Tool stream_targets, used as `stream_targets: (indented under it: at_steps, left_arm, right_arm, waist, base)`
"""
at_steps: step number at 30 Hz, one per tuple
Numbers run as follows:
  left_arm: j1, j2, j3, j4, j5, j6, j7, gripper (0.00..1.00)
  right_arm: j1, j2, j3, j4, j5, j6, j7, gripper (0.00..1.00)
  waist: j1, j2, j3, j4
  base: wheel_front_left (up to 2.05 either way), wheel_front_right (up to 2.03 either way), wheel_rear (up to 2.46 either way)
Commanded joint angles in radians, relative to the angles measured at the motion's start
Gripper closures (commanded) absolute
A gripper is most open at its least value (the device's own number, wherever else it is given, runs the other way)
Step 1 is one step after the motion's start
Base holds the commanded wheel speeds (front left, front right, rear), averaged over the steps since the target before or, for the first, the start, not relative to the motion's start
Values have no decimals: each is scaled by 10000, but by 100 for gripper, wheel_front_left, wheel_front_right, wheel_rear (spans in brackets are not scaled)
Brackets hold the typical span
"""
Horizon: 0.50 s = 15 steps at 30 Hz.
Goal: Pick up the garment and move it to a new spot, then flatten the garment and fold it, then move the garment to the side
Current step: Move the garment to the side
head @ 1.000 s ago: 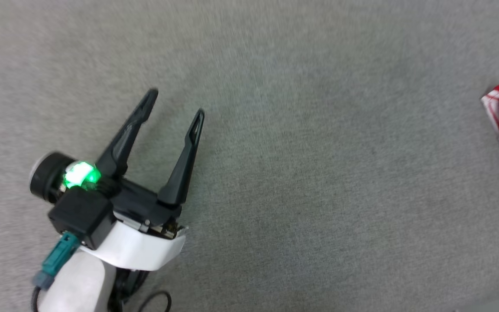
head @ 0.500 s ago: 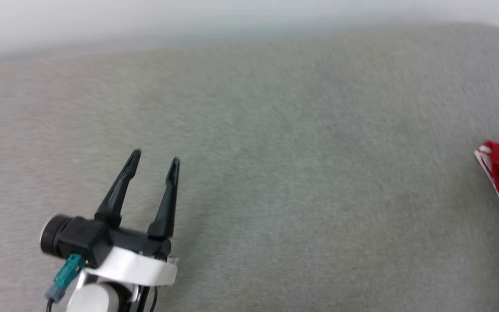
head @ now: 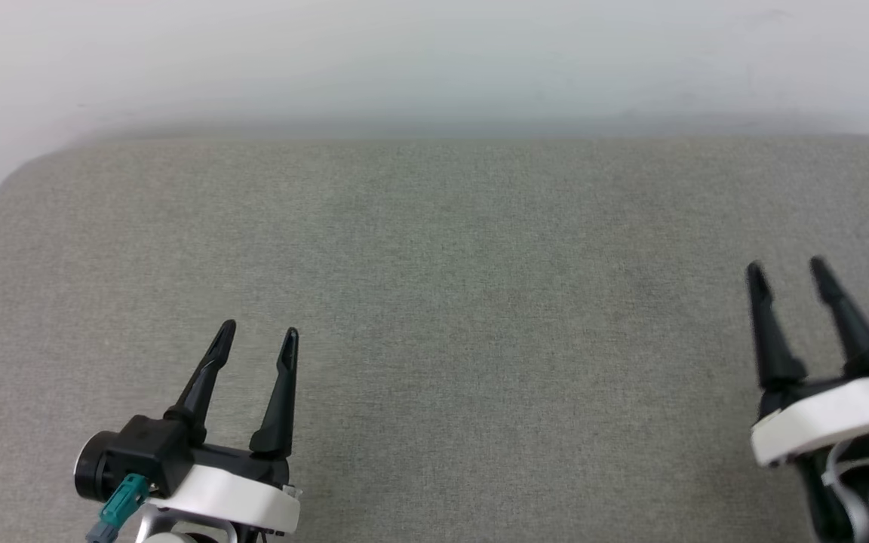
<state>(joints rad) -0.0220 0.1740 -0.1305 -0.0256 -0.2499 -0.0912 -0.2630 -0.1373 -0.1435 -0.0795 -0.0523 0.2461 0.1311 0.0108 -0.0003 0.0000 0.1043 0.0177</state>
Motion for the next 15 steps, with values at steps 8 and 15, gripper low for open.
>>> stream_targets:
  at_steps: [8,15]
  left_arm:
    - [281,-472,668,390,296,-225,-20,0]
    - [353,-692,884,439,537,-334,-20,0]
  right_arm:
    - [839,781,415,904,-211,-9,-1473,0]
    - [889,911,620,1321,-324,-9,-1837,0]
  waist:
    - [3,0,-246,128]
    - [3,0,-309,135]
  base:
    - [0,0,0]
    - [0,0,0]
